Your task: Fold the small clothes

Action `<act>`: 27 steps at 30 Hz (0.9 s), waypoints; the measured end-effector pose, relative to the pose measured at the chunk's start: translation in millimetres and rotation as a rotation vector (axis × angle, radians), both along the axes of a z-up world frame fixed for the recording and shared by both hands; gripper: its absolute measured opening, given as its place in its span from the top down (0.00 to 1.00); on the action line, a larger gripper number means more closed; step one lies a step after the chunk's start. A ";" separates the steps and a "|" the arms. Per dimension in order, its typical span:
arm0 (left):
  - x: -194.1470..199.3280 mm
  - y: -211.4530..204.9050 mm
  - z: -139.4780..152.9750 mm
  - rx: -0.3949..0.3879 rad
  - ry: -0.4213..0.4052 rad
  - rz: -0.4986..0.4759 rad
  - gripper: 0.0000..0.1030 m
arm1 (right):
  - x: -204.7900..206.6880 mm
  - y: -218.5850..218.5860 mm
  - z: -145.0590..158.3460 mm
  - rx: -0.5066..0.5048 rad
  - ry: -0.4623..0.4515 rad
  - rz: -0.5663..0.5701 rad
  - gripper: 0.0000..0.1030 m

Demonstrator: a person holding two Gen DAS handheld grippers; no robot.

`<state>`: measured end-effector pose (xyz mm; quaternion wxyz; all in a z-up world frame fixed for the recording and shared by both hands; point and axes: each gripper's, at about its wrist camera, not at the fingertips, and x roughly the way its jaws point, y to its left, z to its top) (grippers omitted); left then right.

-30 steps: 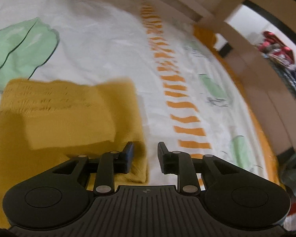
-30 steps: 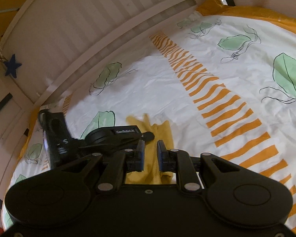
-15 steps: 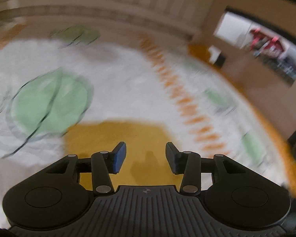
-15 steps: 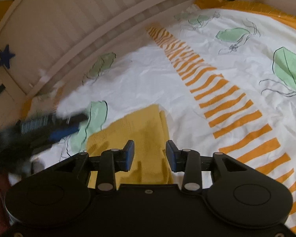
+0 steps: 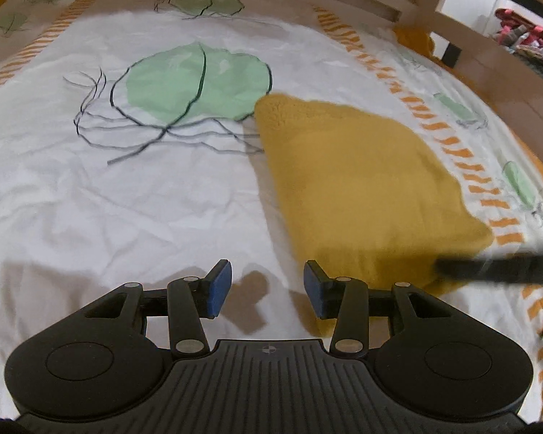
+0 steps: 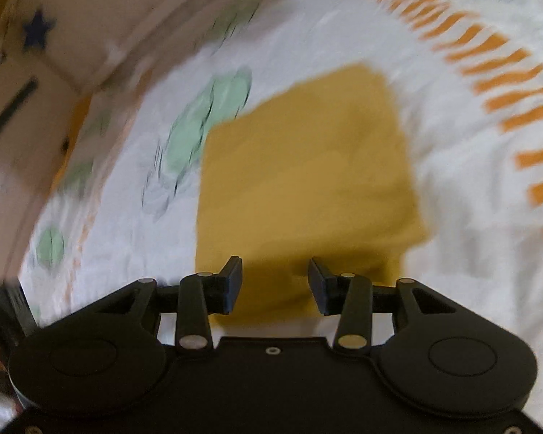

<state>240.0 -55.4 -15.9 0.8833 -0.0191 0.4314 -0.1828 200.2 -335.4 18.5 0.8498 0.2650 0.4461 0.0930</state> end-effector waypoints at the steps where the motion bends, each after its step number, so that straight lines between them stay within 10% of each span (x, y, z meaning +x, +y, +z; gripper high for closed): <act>1: 0.3 3.2 6.8 0.002 -0.023 0.001 0.59 | -1.5 10.2 -3.8 -0.019 0.009 0.027 0.50; 18: 1.5 18.4 13.1 -0.022 -0.051 0.027 0.59 | -4.7 54.8 -18.5 -0.065 -0.095 0.044 0.50; 27: 3.7 26.3 13.9 -0.026 -0.047 0.048 0.59 | -0.9 61.5 -30.3 0.080 -0.082 -0.020 0.53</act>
